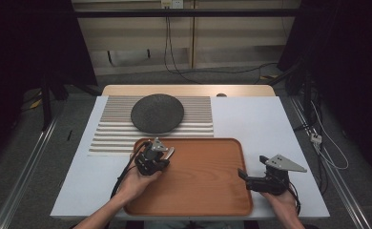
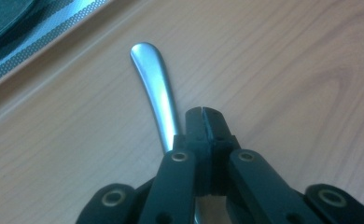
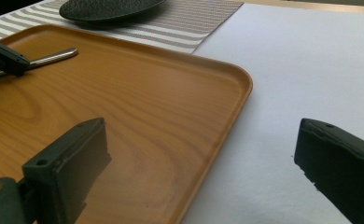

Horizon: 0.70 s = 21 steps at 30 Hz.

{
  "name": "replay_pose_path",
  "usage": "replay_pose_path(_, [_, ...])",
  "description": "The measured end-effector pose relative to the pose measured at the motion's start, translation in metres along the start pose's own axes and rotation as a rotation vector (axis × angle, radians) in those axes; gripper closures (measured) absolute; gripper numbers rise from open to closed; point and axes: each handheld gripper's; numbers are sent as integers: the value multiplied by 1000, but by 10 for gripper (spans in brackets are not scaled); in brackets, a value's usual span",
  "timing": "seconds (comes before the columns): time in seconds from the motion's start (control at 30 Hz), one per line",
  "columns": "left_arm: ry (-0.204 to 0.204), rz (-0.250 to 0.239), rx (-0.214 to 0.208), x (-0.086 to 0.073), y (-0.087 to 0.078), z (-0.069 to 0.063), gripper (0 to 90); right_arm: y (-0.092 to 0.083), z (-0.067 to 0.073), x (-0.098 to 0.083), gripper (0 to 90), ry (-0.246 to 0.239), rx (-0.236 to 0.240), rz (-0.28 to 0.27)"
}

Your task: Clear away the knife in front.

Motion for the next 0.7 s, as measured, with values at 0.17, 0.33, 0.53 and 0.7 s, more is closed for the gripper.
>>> replay_pose_path(0.17, [-3,3,2,-1,-1,2,900,0,0,0,28,1,0,0])
replay_pose_path(0.33, [-2,7,6,-2,-3,4,900,0,0,0,28,1,-1,0])
replay_pose_path(0.53, [-21,19,23,2,-1,6,900,1,1,0,28,2,-1,4])
replay_pose_path(0.7, [-30,27,21,1,-3,9,900,1,1,0,28,1,-1,2])
Point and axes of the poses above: each handheld gripper's, and its own axes: y roughly forward along the jaws, x roughly out of its top, z roughly to its left, and after that the axes turned 1 degree about -x, right-handed
